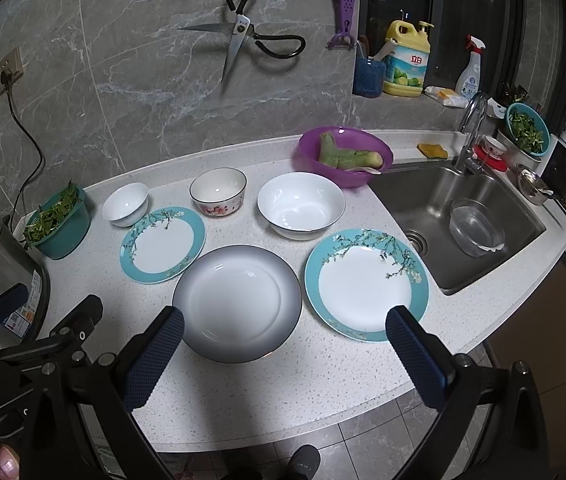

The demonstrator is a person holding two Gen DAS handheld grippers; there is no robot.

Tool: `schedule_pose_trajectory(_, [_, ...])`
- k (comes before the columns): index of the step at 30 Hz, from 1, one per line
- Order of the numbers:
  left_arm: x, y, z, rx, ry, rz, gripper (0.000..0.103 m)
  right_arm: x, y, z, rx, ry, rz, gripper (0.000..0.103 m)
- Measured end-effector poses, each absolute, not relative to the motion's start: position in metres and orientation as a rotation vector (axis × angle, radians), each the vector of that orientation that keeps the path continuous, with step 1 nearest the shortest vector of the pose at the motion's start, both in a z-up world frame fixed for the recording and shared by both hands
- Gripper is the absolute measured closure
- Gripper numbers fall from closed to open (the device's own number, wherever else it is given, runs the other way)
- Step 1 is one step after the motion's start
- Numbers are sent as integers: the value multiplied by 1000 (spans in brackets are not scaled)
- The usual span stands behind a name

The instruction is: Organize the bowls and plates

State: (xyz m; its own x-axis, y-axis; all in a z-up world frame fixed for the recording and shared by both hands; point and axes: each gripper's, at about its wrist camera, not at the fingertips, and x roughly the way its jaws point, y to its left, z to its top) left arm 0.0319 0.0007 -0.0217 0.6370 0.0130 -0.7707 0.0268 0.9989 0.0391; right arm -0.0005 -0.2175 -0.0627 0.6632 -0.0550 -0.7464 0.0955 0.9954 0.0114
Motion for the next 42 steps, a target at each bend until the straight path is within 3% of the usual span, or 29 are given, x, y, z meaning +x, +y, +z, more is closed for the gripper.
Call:
schedule_pose_trajectory(12, [40,5,-38,49,905,-25,0,1,-220,-73,74,878,-98,0])
schedule_pose_trajectory(18, [53,17,-93,101,976,-105,0,2,-239,-104,163,955,-104,0])
schedule_pose_trajectory(23, [74,38,-148,13,1182,-165,2,7,-260,-136,307,1034,-94,0])
schedule_pose_trajectory(30, [110,55,-185,-25,1240,-173,2,15,-273,-193,606,1098,36,0])
schedule_pose_trajectory(36, [145,55,-209,-46,1271,-128,2,41,-288,-238,781,1084,150,17])
schedule_pose_trajectory(42, [172,37,-224,-57,1323,-149,23,71,-305,-260,846,1132,198,23])
